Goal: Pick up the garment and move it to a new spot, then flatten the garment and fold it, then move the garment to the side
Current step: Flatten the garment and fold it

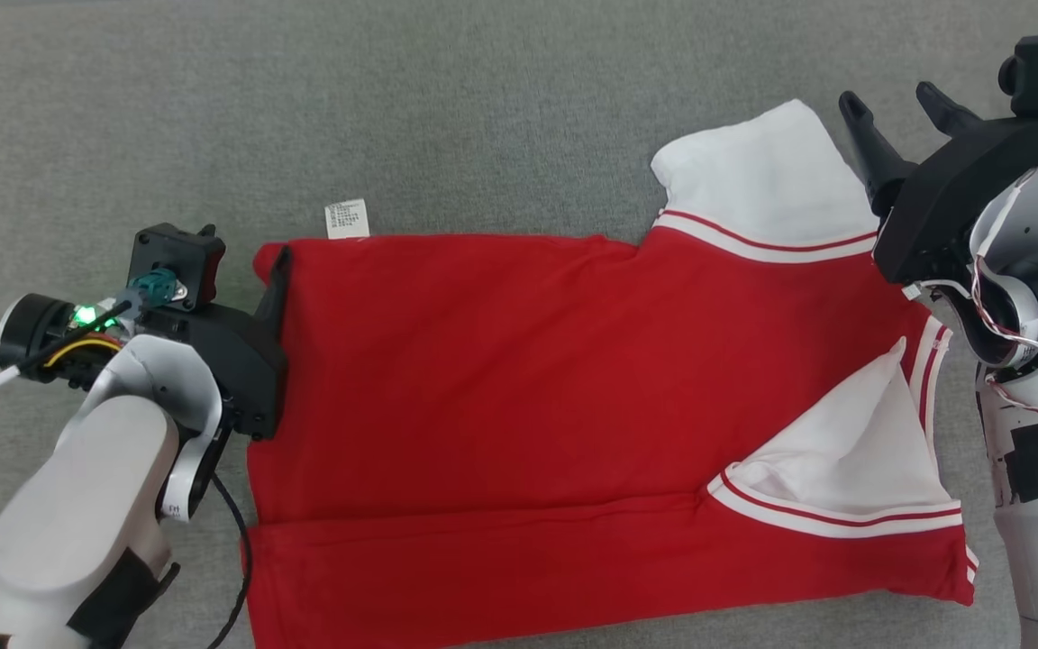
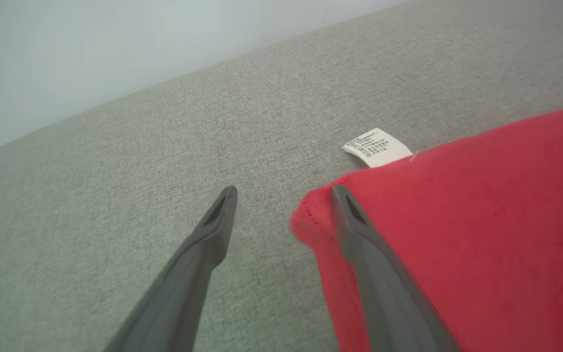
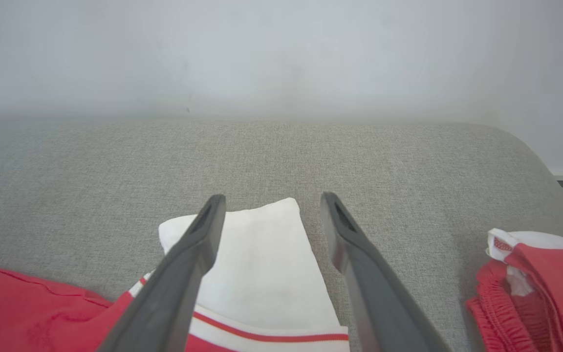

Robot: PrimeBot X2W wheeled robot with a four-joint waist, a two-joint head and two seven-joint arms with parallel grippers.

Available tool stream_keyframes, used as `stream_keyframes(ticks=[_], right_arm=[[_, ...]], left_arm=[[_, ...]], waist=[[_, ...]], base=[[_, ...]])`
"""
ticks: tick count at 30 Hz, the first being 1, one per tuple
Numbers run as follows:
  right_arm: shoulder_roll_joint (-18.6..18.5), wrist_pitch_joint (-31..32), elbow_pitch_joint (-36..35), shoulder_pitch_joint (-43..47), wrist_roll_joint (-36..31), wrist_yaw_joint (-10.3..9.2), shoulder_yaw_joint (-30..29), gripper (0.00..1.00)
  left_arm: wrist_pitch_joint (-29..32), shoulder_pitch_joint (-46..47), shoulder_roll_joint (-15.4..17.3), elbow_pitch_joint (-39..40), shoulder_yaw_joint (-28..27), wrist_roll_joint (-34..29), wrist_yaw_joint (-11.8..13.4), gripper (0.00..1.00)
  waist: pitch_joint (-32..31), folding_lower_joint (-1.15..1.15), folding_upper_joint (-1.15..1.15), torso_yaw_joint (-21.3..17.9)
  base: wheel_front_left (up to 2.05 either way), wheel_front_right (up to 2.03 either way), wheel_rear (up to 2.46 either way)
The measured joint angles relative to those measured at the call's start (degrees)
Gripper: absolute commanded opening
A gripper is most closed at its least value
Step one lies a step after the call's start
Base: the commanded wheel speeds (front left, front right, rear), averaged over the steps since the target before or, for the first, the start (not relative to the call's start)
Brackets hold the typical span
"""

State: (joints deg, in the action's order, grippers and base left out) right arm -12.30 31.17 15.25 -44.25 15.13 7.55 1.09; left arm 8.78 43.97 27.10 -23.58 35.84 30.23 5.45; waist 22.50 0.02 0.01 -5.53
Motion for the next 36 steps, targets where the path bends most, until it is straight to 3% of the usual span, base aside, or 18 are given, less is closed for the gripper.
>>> stream_keyframes(ticks=[11,30,31,32,33,36], right_arm=[[-2.0,-0.9,1.6,-0.3,0.7,0.0,0.1,1.0],[-3.0,0.9,0.9,-0.7,1.2,0.0,-1.4,1.0],[-2.9,1.2,1.0,-0.8,1.2,0.0,-1.3,1.0],[-2.8,1.4,1.0,-1.2,1.1,0.0,-1.3,1.0],[-2.7,1.7,1.0,-1.7,1.1,0.0,-1.2,1.0],[-2.7,3.6,1.9,-3.1,0.4,0.01,-1.6,1.0]], left_arm=[[1.5,2.1,-0.6,-4.1,1.3,-1.0,0.6,1.0],[13.6,3.5,-0.5,-1.8,3.9,0.9,-0.3,1.0],[14.3,3.9,-0.4,-1.8,4.1,0.9,-0.3,0.81],[14.9,4.2,-0.4,-1.9,4.2,0.9,-0.3,0.27],[15.2,4.5,-0.4,-1.9,4.2,0.9,-0.1,0.0],[16.5,5.3,-0.6,-1.5,4.3,1.1,0.3,0.0]], waist=[[2.1,-0.01,-0.01,-0.5],[1.3,-0.02,-0.01,0.0],[1.4,-0.02,-0.01,-0.1],[1.6,-0.02,-0.02,-0.2],[1.7,-0.02,-0.02,-0.3],[2.4,-0.02,-0.01,-0.5]], base=[[0.0,0.0,0.0],[0.0,0.0,0.0],[0.0,0.0,0.0],[0.0,0.0,0.0],[0.0,0.0,0.0],[0.0,0.0,0.0]])
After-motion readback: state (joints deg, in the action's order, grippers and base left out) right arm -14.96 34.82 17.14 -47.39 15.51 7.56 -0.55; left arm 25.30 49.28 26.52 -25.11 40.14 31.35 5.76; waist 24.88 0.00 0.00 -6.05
